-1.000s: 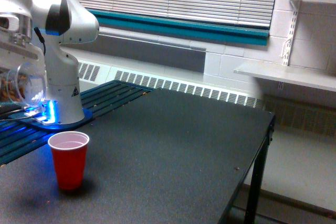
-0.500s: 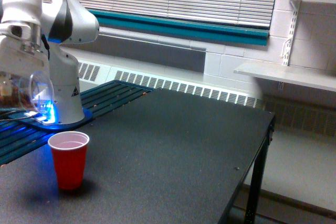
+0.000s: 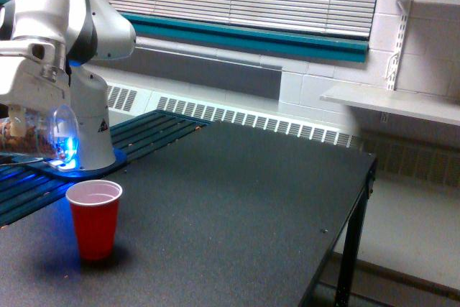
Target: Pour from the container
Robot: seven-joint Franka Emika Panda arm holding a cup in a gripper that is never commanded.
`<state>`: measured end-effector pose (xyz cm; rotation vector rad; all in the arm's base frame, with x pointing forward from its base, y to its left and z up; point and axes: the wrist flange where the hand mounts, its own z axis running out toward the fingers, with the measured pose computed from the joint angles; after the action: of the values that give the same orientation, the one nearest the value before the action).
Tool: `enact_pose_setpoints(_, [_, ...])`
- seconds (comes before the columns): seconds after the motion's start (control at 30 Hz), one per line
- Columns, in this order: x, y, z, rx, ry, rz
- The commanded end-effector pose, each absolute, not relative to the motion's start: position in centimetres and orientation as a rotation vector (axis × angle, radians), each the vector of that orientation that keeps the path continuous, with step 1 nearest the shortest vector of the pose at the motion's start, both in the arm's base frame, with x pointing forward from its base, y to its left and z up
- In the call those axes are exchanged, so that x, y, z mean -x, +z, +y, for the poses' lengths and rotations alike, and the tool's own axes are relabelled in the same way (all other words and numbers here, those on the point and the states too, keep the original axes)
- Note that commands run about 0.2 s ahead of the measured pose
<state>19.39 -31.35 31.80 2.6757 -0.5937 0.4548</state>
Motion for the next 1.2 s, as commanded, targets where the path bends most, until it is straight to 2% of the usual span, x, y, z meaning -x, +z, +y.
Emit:
enact_pose_setpoints(0.03, [-19.7,31.8,-31.5,-2.643,0.475,-0.667])
enact_pose_setpoints(0.67, [-21.5,31.0,-31.0,-2.616,0.456,-0.593])
enact_pose_setpoints(1.2, [-21.0,30.7,-31.1,-2.585,0.41,-0.526])
